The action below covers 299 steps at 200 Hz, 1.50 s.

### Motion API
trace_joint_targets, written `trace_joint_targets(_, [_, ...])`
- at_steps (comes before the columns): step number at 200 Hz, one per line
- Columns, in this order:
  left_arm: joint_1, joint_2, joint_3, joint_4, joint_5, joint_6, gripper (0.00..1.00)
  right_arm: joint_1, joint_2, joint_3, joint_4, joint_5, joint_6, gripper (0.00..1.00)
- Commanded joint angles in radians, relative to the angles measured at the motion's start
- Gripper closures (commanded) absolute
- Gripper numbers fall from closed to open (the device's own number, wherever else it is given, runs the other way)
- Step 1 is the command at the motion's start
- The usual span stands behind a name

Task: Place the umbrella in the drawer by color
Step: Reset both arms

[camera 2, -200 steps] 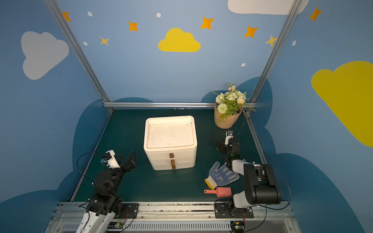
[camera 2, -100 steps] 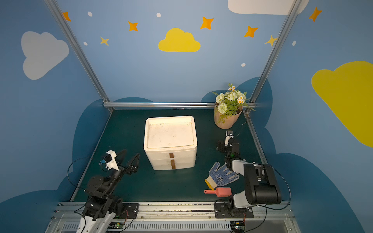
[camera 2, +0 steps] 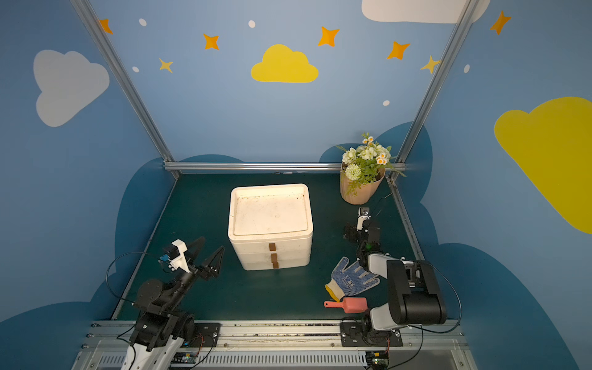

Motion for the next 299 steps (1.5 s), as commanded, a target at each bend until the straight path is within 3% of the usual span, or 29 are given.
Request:
trace_joint_targets(1, [0.004, -0.013, 0.028, 0.008, 0.011, 0.022, 0.0, 0.002, 0.003, 0.01, -0.013, -0.001, 0.0, 0.02])
trace_joint_targets(299, [0.005, -0.013, 0.024, 0.006, 0.032, 0.018, 0.0, 0.002, 0.004, 0.01, -0.015, 0.0, 0.0, 0.02])
